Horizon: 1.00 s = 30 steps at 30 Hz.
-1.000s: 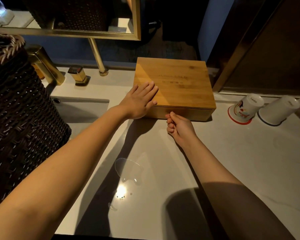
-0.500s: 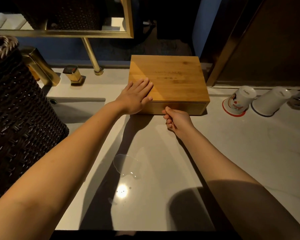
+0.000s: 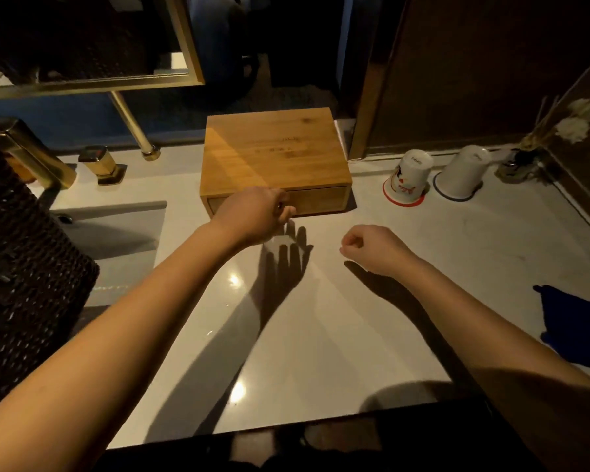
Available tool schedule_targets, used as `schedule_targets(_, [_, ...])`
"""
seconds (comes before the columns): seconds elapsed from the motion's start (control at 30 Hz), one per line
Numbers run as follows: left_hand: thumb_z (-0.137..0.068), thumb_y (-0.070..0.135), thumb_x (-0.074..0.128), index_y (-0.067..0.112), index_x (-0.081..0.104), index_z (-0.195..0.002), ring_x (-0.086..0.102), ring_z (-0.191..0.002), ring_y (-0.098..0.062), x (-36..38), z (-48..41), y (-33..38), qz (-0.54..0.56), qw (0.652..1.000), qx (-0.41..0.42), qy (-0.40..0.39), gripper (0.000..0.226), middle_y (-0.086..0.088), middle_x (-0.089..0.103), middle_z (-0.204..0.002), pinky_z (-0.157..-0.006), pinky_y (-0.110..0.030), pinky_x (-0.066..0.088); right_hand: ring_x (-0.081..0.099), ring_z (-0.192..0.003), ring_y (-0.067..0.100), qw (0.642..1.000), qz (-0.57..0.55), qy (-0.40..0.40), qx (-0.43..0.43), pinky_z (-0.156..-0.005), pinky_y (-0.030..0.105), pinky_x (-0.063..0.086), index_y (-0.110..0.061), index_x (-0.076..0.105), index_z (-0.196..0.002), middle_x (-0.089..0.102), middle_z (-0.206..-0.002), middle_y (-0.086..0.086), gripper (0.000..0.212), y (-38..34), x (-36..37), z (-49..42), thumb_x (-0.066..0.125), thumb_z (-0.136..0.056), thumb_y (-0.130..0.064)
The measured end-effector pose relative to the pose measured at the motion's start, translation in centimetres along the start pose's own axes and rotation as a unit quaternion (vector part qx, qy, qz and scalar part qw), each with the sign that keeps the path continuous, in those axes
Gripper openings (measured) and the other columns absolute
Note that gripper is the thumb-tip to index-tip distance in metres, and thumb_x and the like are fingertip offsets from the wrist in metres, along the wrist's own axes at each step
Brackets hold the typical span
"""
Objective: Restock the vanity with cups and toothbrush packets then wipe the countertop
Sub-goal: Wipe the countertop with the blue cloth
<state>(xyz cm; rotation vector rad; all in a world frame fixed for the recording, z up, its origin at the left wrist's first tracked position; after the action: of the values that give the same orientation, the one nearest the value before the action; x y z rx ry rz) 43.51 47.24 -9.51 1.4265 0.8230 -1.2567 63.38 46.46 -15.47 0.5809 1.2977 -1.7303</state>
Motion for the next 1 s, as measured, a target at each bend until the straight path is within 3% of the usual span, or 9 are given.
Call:
schedule_targets(0.3, [-0.093, 0.037, 0.043, 0.021, 0.033, -0.139, 0.051, -0.119, -0.026, 6.6, -0.6, 15.2, -0.006, 0.986, 0.062, -0.155, 0.050, -0.008, 0.053, -0.133, -0.096, -0.038, 0.041, 0.052, -0.116, 0.024, 0.995, 0.067, -0.026, 0.065, -0.092, 0.034, 0.045, -0.017, 0.047, -0.129, 0.053, -0.133, 0.007, 0.045, 12.2, -6.5, 8.7, 0.055, -0.088, -0.032])
schedule_targets(0.43, [-0.093, 0.041, 0.039, 0.018, 0.024, -0.143, 0.031, -0.135, -0.029, 11.1, 0.2, 19.5, 0.000, 0.983, 0.081, -0.163, 0.057, -0.010, 0.031, -0.150, -0.109, -0.043, 0.030, 0.037, -0.126, 0.027, 0.988, 0.123, 0.003, 0.095, -0.100, 0.040, 0.036, -0.017, 0.039, -0.135, 0.045, -0.139, 0.008, 0.051, 18.2, -8.1, 11.9, 0.050, -0.090, -0.037])
schedule_targets(0.6, [-0.093, 0.050, 0.027, 0.022, 0.006, -0.146, -0.001, -0.143, -0.029, 16.6, 2.6, 20.8, -0.017, 0.990, 0.048, -0.133, 0.063, -0.010, 0.003, -0.157, -0.115, -0.047, 0.006, 0.023, -0.132, 0.032, 0.972, 0.192, 0.050, 0.125, -0.104, 0.044, 0.026, -0.018, 0.021, -0.143, 0.026, -0.149, 0.010, 0.065, 24.1, -8.4, 14.3, 0.047, -0.090, -0.044])
schedule_targets(0.8, [-0.089, 0.059, 0.008, 0.026, -0.003, -0.145, -0.013, -0.142, -0.022, 19.8, 5.1, 19.7, -0.043, 0.997, 0.000, -0.058, 0.066, -0.004, -0.009, -0.157, -0.114, -0.044, -0.004, 0.018, -0.133, 0.034, 0.979, 0.168, 0.076, 0.088, -0.108, 0.044, 0.022, -0.012, 0.018, -0.144, 0.019, -0.151, 0.013, 0.070, 27.6, -6.9, 15.3, 0.043, -0.090, -0.049])
schedule_targets(0.9, [-0.084, 0.061, -0.001, 0.028, -0.004, -0.145, -0.014, -0.142, -0.018, 20.3, 5.4, 19.7, -0.053, 0.998, -0.001, -0.033, 0.069, -0.001, -0.010, -0.156, -0.114, -0.042, -0.006, 0.006, -0.139, 0.031, 0.987, 0.142, 0.041, 0.070, -0.112, 0.046, 0.013, -0.016, 0.010, -0.147, 0.006, -0.156, 0.009, 0.080, 28.8, -6.6, 15.5, 0.039, -0.087, -0.060])
schedule_targets(1.0, [-0.084, 0.062, -0.001, 0.028, -0.003, -0.145, -0.013, -0.142, -0.017, 20.6, 5.3, 19.5, -0.053, 0.998, -0.005, -0.020, 0.070, 0.000, -0.008, -0.156, -0.114, -0.041, -0.006, 0.004, -0.140, 0.026, 0.997, 0.067, 0.006, 0.042, -0.114, 0.042, 0.010, -0.017, 0.013, -0.147, 0.007, -0.157, 0.005, 0.067, 30.2, -7.9, 15.6, 0.036, -0.093, -0.050])
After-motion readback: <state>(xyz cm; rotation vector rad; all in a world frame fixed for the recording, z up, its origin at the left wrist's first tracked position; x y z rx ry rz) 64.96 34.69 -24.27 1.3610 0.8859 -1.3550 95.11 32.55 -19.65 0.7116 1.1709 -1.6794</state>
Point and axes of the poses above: each hand's wrist, its own z-axis away from the middle knuckle, its own x-axis out of the palm, y = z × x, the point moved 2 cm from there along -z, towards the middle knuckle
